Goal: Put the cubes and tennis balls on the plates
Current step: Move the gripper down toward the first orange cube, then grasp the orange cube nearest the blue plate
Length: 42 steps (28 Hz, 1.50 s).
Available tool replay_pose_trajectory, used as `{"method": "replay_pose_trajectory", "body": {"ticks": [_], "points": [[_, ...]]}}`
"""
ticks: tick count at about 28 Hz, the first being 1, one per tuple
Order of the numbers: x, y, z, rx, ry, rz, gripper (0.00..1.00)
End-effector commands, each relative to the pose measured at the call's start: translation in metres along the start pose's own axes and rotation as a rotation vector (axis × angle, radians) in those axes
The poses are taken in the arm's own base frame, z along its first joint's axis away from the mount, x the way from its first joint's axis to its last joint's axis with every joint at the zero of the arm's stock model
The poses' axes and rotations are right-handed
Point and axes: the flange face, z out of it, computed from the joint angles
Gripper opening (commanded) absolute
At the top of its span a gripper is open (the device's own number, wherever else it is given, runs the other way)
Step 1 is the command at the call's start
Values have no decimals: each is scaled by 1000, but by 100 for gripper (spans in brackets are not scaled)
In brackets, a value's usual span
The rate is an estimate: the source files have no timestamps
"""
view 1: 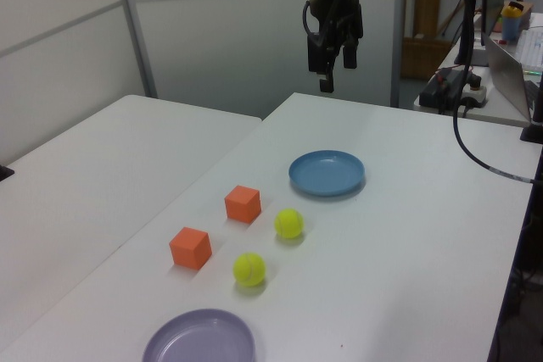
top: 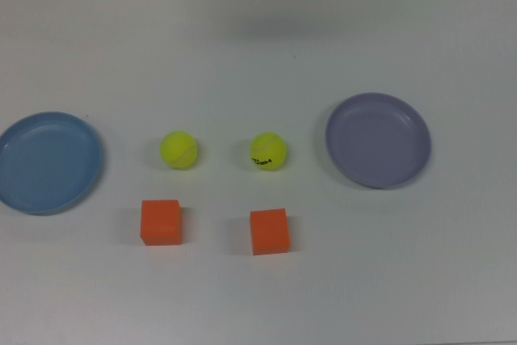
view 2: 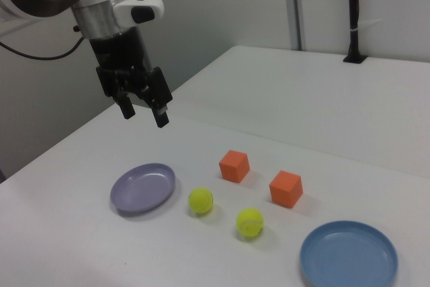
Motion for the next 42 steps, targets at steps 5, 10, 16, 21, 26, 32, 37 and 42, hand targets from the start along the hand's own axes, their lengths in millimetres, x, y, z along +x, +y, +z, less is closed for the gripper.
{"method": "replay_pose_trajectory", "body": {"ticks": [5, 10, 16, 21, 26, 32, 37, 42], "points": [[6, 7, 5, 0, -1, 20, 100], [28, 11, 31, 8, -31, 31, 100], [86, 25, 61, 19, 137, 122, 100], [130, 29, 95, 33, 240, 169, 100], [165, 30, 132, 18, 313, 193, 100], [205, 29, 203, -31, 392, 198, 100], [218, 17, 248, -71, 384, 151, 100], [229, 9, 298, -128, 350, 103, 100]]}}
